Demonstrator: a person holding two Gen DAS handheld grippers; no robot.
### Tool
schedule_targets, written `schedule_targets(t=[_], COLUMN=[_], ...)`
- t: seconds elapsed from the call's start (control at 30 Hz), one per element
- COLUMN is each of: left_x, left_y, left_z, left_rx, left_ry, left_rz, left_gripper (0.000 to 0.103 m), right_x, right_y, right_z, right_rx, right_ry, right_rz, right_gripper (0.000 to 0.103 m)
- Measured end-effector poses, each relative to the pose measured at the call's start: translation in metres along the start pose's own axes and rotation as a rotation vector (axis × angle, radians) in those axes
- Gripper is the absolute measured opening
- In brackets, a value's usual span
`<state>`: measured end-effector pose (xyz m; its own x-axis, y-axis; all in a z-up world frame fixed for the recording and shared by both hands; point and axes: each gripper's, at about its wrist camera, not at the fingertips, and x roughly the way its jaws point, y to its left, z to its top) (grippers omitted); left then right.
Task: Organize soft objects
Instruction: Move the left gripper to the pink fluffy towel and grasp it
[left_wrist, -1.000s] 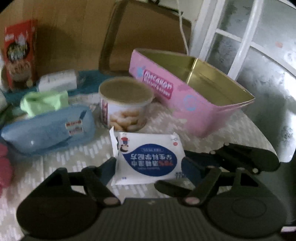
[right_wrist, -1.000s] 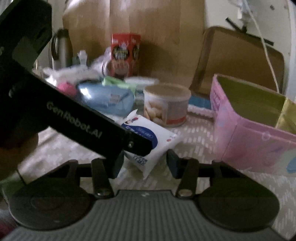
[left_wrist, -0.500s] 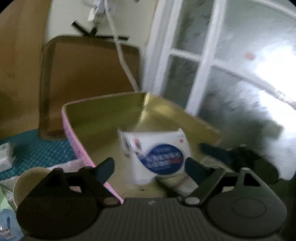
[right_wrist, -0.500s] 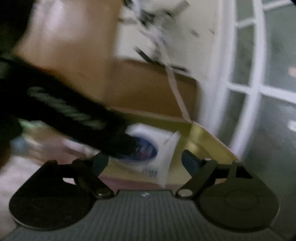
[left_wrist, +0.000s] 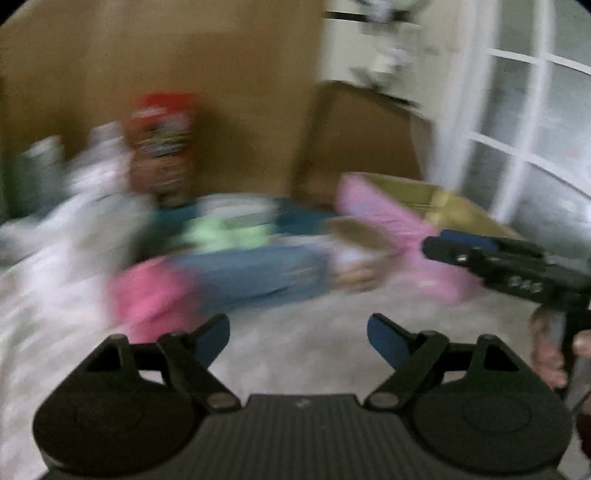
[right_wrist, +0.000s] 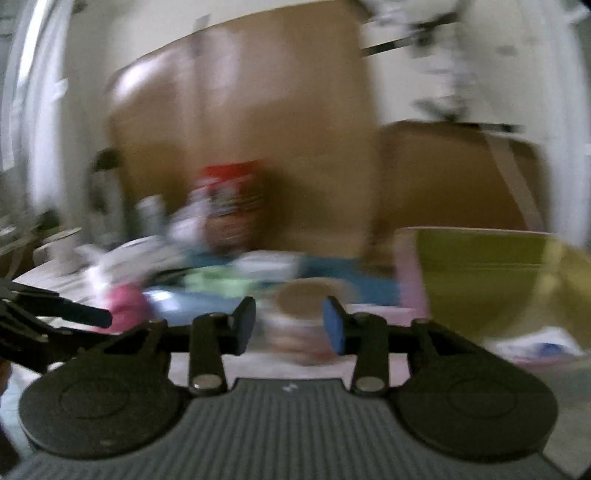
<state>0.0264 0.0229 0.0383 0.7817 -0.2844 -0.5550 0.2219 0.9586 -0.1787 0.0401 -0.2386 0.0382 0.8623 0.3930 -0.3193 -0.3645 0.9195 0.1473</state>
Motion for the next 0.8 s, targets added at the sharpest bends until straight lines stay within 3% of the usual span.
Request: schedule_targets(t=[0.17, 0.3, 0.33, 0.4, 0.43, 0.47, 0.53, 0.6, 0.8], left_x=[-0.024, -0.042, -0.043, -0.046, -0.047, -0.051, -0.055, -0.058, -0.058], left_y=[0.056, 0.086, 0.091, 0.1, 0.103, 0.109, 0.115, 0.119, 0.109], left_z=[-0.014, -0.023, -0.022, -0.025, -0.028, -0.033, -0.035, -0.036, -0.032], left_rx=[-0.158, -0.223, -0.227, -0.242, -0.251, -0.261, -0.275, -0.288, -0.281], left_ry=[-0.022, -0.065, -0.068, -0.071, -0.072, -0.077, -0.082, -0.089, -0.09], left_rz=[0.088, 0.089, 0.088, 0.085, 0.08, 0.07, 0.055, 0.036, -0.043], left_gripper=[0.085, 0.085, 0.085, 0.085, 0.085, 0.085, 0.085, 0.085, 0.088], right_x=[0.05, 0.078, 0.084, 0.098, 0.106, 0.115, 0.133, 0.142, 0.082], right_y=[0.075, 0.133, 0.143, 0.16, 0.168, 0.173, 0.179, 0.179, 0.144], right_z=[0.009, 0.006, 0.007, 0.009, 0.01, 0.01, 0.005, -0.002, -0.005], right_rx=[-0.125, -0.18, -0.189, -0.216, -0.225, -0.227, -0.225, -0.196, -0.04], right_ry=[0.115, 0.213, 0.22, 0.219, 0.217, 0.219, 0.244, 0.292, 0.282], right_rz=[0.221, 0.336, 0.347, 0.35, 0.335, 0.315, 0.29, 0.308, 0.352], right_gripper=[0.044, 0.045, 0.047, 0.065, 0.066, 0.064, 0.047, 0.04, 0.041])
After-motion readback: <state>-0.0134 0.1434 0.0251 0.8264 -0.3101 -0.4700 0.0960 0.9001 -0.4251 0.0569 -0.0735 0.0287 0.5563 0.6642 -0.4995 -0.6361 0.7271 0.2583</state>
